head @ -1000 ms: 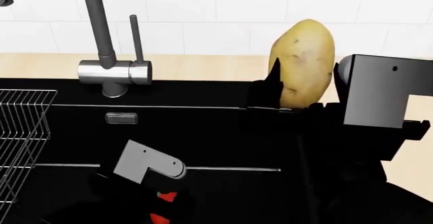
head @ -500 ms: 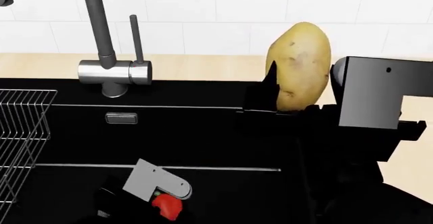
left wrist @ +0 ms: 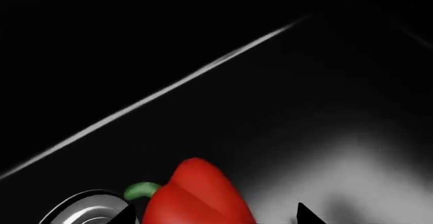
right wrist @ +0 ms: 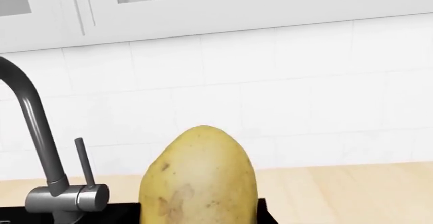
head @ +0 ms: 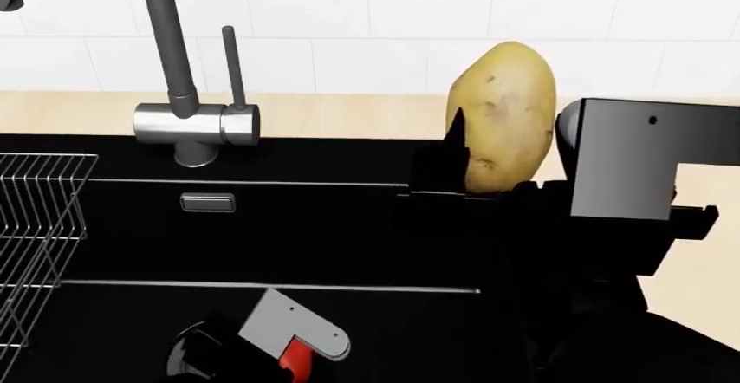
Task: Pick the vegetables from the sink and place them on the cutting board.
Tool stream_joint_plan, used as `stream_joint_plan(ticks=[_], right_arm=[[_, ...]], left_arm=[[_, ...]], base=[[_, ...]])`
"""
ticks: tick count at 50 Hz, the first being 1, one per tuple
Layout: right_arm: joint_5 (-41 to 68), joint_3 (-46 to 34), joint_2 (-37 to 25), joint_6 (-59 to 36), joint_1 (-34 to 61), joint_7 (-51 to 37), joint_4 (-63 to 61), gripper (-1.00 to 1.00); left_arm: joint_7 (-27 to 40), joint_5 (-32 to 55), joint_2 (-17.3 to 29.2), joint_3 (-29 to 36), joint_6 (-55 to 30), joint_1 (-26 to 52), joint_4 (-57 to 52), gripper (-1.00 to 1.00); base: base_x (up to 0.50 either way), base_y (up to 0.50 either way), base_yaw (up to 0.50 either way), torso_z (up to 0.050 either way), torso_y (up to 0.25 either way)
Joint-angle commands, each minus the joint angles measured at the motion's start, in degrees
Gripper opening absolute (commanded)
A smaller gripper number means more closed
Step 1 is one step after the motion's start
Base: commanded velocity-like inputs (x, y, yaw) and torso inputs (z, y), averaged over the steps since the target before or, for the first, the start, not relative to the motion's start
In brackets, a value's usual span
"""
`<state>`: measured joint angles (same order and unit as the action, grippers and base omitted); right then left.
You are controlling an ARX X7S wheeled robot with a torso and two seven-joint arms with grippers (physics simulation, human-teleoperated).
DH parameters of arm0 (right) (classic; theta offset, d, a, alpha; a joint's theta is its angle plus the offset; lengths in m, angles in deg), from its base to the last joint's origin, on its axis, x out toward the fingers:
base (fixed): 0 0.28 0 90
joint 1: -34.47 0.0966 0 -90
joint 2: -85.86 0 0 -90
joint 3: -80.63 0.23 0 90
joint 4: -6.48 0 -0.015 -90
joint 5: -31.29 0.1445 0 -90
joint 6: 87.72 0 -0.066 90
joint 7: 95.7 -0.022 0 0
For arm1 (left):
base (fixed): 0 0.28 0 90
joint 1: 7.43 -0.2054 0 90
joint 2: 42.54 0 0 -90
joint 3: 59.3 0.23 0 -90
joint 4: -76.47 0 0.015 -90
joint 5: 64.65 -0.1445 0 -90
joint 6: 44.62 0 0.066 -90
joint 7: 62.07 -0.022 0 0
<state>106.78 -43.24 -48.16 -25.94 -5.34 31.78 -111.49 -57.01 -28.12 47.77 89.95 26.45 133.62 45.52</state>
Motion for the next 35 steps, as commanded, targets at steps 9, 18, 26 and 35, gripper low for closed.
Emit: stream_joint_plan(ticks=[9,18,26,35], right_arm=[[-0.54,0.21,0.03,-0.64,0.21,0.52,-0.43,-1.00],[-0.39,0.36,-0.11,-0.56,0.16,0.47,-0.65,-1.00],[-0.58,0.36,-0.09,-0.46,0.08,0.46,-0.75,-1.00],[-0.70,0.56,-0.14,-0.13,-0.07,0.70,-0.73,-1.00]], left_arm=[[4.10,21.84,-0.30,23.31,7.13,2.01,10.17,1.00],[4.95,23.32,-0.30,25.33,7.55,2.32,9.65,-1.00],[9.98,24.76,2.53,23.76,11.76,4.29,2.88,-1.00],[28.86,29.39,24.18,19.05,9.80,7.16,-41.09,-1.00]], base=[[0.00,0.00,0.00,0.000,0.000],[0.00,0.00,0.00,0.000,0.000],[0.00,0.00,0.00,0.000,0.000],[0.00,0.00,0.00,0.000,0.000]])
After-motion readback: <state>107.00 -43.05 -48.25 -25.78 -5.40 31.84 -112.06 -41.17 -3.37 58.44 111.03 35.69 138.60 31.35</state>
